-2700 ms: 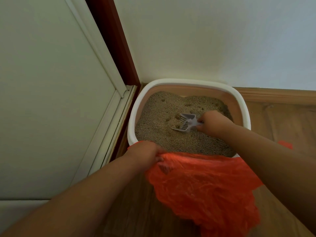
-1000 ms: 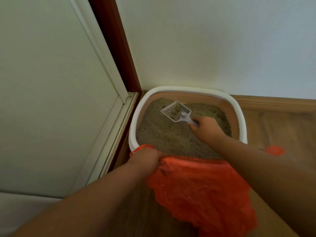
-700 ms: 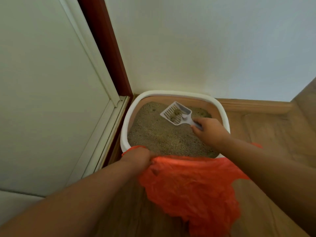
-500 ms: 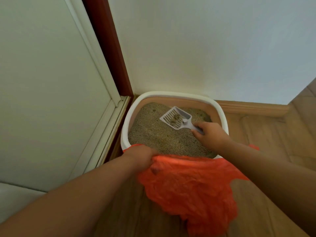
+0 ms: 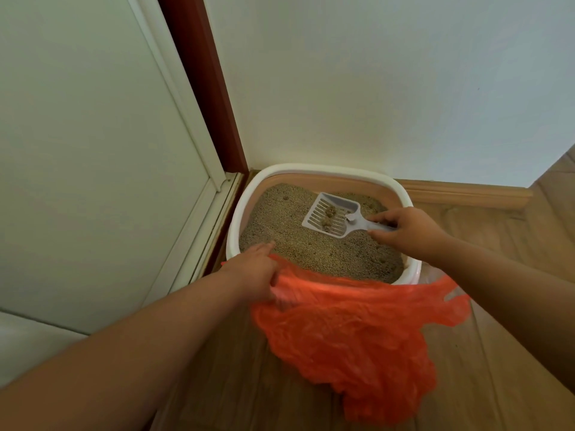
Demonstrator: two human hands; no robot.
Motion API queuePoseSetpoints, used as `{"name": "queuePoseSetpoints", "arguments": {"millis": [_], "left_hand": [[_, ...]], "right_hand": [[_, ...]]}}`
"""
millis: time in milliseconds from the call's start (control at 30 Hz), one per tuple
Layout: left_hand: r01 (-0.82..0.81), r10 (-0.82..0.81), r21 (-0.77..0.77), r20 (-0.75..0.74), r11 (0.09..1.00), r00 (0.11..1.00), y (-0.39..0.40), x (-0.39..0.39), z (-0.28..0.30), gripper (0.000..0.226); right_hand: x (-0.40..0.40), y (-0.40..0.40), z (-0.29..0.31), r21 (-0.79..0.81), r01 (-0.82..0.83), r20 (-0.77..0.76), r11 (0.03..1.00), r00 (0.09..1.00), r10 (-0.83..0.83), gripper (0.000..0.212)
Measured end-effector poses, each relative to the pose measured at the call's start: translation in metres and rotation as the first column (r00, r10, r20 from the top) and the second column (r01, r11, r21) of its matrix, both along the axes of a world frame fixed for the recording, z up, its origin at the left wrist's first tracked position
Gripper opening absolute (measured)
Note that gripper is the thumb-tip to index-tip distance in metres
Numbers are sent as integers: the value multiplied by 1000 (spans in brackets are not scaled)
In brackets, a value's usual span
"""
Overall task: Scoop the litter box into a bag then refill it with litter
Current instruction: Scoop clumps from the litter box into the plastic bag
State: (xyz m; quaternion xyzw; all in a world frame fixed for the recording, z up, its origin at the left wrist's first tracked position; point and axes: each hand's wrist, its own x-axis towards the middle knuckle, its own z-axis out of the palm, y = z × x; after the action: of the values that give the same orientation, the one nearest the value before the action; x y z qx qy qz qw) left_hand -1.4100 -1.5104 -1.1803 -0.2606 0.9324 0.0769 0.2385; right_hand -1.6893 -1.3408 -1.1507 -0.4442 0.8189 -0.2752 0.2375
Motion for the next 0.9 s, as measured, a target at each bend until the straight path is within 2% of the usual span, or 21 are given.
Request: {"name": "queuePoseSetpoints", "arguments": {"millis": [67,200,300,400,533,667,733,833,900], "left_hand": [[33,-33,-20,21,999,999,2,-1,4,37],[22,-24,-20,-71,1000,997,4,-4,7,44],[-41,54,127,-99,991,994,3,-7,13,66],[-100,142,233,-169,967,975,2,-7,14,69],[-156,269,408,-236,899,934,5,-7,17,98],[-188,341,510,-224,839,913,6,-11,22,110],[-181,341,521,-230,834,911,7,-11,24,104],[-181,374,541,-271,821,887,9,-12,24,71],[-171,380,535,-309,827,872,10,-13,24,60]], "right_hand": [[-3,2,-1,4,-3,19,1000,1000,3,26],[-8,6,6,3,-52,115,999,992,51,26],[-12,10,16,3,-122,137,993,983,120,26],[-13,15,30,20,-216,131,976,969,211,28],[-11,21,46,90,-343,64,935,939,338,32],[-11,19,54,159,-412,-12,897,908,419,31],[-10,17,57,180,-438,-37,881,892,451,30],[-12,17,58,163,-403,-54,900,908,416,31],[-15,18,56,158,-392,-78,906,910,407,31]]}}
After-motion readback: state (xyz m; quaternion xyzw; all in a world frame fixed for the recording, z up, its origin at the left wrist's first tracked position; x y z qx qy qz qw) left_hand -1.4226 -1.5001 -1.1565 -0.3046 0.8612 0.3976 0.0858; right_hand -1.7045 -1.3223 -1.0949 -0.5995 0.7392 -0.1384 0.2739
